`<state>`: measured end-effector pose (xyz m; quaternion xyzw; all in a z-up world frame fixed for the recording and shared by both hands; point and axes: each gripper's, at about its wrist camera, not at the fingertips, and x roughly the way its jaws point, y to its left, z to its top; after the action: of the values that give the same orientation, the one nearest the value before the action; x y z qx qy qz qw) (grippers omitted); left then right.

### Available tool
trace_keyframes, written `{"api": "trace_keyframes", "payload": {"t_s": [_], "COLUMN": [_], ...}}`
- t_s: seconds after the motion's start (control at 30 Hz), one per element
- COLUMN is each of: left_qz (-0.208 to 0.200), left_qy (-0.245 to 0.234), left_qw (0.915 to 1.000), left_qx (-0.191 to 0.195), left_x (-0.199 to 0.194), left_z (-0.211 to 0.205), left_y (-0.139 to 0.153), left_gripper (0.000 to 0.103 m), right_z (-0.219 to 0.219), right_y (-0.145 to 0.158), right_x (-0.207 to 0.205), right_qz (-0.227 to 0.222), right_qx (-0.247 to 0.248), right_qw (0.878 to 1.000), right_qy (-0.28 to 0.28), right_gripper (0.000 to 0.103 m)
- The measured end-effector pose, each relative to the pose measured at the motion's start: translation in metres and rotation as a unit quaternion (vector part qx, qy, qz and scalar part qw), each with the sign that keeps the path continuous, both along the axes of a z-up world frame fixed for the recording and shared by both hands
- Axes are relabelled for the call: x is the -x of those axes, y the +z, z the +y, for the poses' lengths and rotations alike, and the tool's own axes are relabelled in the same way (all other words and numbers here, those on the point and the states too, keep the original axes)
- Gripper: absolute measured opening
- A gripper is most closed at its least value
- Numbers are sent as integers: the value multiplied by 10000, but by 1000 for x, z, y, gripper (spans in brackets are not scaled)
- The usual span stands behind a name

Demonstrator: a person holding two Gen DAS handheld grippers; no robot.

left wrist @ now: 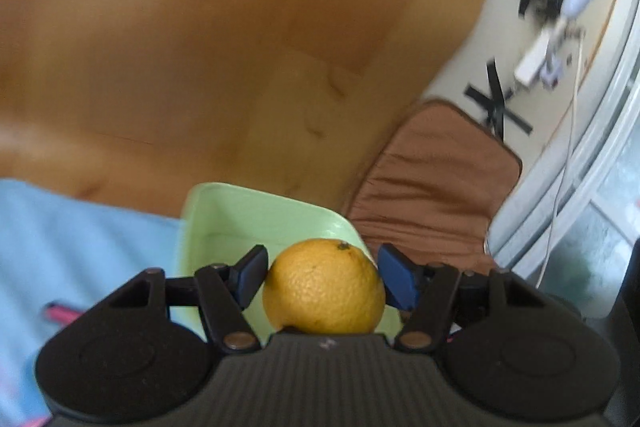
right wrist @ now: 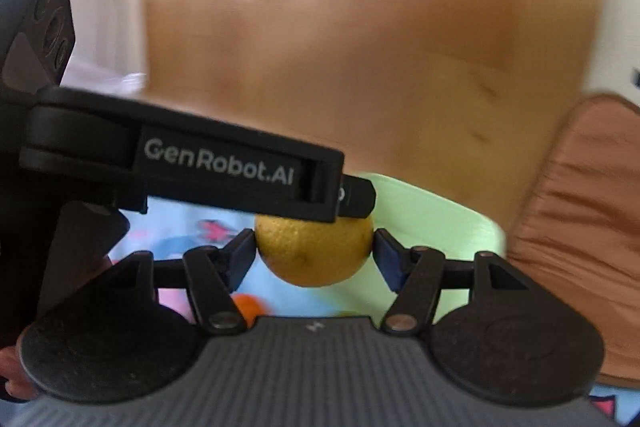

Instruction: Organize fruits

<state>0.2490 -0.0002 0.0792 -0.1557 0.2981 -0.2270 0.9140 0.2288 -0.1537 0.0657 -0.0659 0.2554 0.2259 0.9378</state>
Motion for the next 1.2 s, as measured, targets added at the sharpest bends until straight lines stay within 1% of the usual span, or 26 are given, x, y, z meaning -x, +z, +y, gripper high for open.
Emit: {"api": "trace_keyframes", "payload": {"t_s": [0.07, 0.17, 0.27, 0.3, 0.37, 0.4, 0.43, 0.5, 0.57, 0.63, 0.73, 0.8, 0.87, 0.93, 0.97, 1.07, 1.13, 1.2], "left_qz": [136, 315, 572, 600, 552, 533, 524, 500, 353, 127, -159, -317, -413, -443, -443, -503, -629, -701], "left_qy": [-96, -138, -138, -145, -170, -179, -180, -188, -171, -80, 146, 337, 554, 779, 841, 970, 1046, 1074], "left_qw": [9998, 9993, 9981, 9979, 9979, 9979, 9980, 9986, 9991, 9994, 9994, 9987, 9975, 9960, 9954, 9937, 9911, 9896], "left_qx": [-93, -164, -161, -204, -308, -323, -288, -60, 180, 297, 268, 230, 125, -17, -61, -263, -528, -654], "left_x": [-17, -34, -44, -44, -43, -42, -39, -31, -15, 9, 54, 85, 113, 140, 151, 183, 200, 213], "left_z": [-18, -34, -38, -39, -43, -42, -39, -29, -13, 5, 34, 52, 64, 74, 76, 80, 74, 70], "left_y": [-7, -22, -33, -36, -37, -36, -34, -25, -13, -1, 7, 5, -1, -10, -15, -27, -34, -41], "left_gripper": [62, 62, 62, 65, 66, 66, 66, 66, 66, 66, 66, 68, 70, 70, 70, 71, 71, 72], "right_z": [-17, -33, -39, -41, -42, -40, -40, -42, -51, -63, -83, -93, -100, -103, -104, -104, -103, -100], "right_y": [-6, -19, -33, -37, -41, -43, -42, -38, -31, -22, -18, -25, -38, -51, -57, -70, -76, -81], "right_x": [-17, -38, -53, -57, -62, -56, -52, -43, -34, -14, 26, 58, 88, 113, 123, 152, 161, 165], "right_qz": [191, 414, 574, 628, 579, 531, 464, 284, 188, 75, 40, 102, 179, 292, 353, 547, 678, 757], "right_qx": [-44, -99, -98, -95, -68, -56, -62, -110, -239, -460, -858, -1108, -1280, -1397, -1478, -1806, -1869, -1873], "right_qw": [9997, 9988, 9980, 9977, 9980, 9983, 9985, 9990, 9987, 9974, 9940, 9907, 9876, 9843, 9822, 9742, 9719, 9716], "right_qy": [-127, -221, -225, -236, -235, -243, -269, -330, -412, -547, -678, -782, -888, -1036, -1107, -1238, -1256, -1230], "right_gripper": [67, 67, 67, 67, 67, 67, 68, 68, 68, 68, 67, 65, 59, 51, 49, 49, 49, 49]}}
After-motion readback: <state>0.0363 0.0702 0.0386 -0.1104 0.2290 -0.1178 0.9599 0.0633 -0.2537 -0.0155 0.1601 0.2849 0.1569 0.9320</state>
